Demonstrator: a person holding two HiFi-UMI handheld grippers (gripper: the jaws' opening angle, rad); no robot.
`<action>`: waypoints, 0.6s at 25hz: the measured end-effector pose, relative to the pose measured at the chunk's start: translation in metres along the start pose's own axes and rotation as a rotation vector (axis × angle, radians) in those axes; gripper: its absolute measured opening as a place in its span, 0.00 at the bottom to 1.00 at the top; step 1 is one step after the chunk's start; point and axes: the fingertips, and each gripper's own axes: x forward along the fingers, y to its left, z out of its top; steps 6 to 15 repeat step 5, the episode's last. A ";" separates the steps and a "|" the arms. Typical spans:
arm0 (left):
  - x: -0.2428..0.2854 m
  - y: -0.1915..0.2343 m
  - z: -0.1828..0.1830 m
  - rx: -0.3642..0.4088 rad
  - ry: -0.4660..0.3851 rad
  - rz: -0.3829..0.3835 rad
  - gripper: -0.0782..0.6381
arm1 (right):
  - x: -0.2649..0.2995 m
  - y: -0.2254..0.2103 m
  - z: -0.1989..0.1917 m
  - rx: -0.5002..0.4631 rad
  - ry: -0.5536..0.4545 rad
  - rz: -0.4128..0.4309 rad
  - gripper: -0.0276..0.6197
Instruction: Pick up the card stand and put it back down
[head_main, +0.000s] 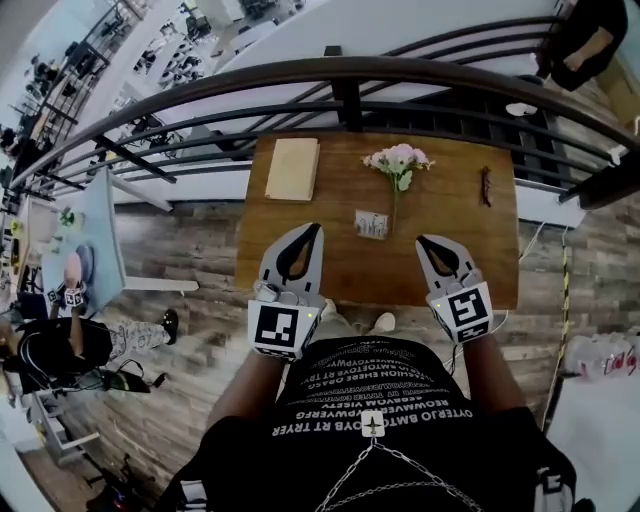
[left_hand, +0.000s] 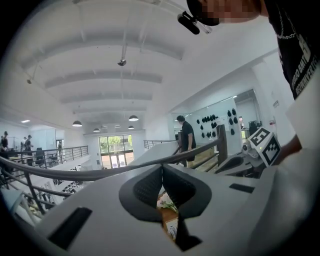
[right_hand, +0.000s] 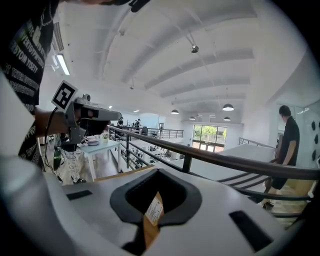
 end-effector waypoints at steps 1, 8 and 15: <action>0.001 0.001 0.001 0.005 -0.003 -0.003 0.15 | 0.001 -0.001 0.002 -0.006 0.000 -0.005 0.06; 0.012 0.009 0.003 0.019 0.001 -0.012 0.15 | 0.012 -0.014 0.008 -0.020 0.002 -0.029 0.06; 0.012 0.009 0.003 0.019 0.001 -0.012 0.15 | 0.012 -0.014 0.008 -0.020 0.002 -0.029 0.06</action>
